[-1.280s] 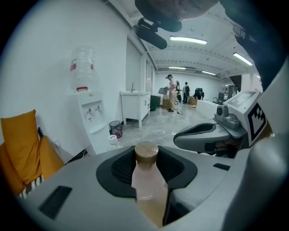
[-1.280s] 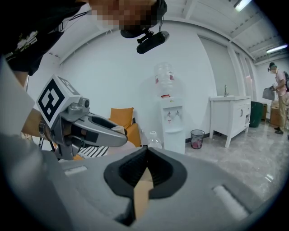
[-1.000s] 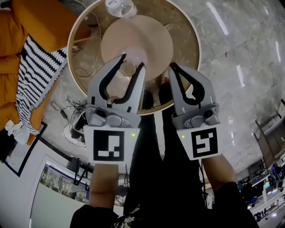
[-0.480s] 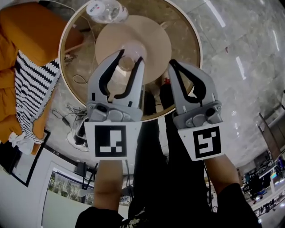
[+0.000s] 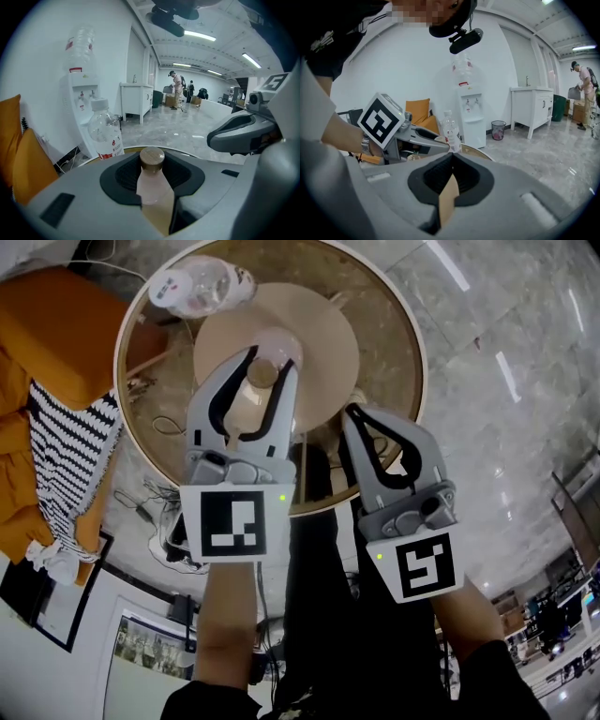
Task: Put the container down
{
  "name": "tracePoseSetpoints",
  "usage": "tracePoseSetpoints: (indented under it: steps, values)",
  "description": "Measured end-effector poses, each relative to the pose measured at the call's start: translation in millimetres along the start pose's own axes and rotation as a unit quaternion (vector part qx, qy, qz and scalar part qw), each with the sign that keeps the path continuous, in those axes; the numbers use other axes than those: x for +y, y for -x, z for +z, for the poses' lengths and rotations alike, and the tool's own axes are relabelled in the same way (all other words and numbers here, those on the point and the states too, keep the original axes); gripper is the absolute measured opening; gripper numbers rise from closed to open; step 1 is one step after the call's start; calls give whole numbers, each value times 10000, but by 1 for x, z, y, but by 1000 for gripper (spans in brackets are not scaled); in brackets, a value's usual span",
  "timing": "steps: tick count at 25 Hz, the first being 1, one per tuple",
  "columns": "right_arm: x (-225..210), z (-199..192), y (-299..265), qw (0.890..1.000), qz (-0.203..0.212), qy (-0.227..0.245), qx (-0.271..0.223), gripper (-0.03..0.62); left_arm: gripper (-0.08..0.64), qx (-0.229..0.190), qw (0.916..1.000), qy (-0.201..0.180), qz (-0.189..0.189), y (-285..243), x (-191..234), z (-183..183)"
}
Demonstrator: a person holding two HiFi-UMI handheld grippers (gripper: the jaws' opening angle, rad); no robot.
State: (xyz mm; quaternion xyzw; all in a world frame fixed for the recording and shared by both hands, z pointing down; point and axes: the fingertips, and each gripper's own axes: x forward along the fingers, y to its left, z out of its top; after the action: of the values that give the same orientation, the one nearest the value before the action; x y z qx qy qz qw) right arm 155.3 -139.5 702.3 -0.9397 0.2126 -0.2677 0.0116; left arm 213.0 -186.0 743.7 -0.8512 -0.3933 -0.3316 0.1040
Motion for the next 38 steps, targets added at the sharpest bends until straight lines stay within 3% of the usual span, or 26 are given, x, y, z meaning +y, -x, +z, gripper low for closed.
tracePoseSetpoints:
  steps: [12,34,38]
  values:
    - [-14,-18,-8,9999,-109,73,85,-5,150,83,9996,-196,-173,-31,1,-17]
    - [-2,-46,-13,9993,-6,102,348,-5,150,-13,9999,86,-100,-46,2,-50]
    - [-6,-47,-10,9991,-2,148,387,-5,150,-9,9999,-45,-156,-46,-2,-55]
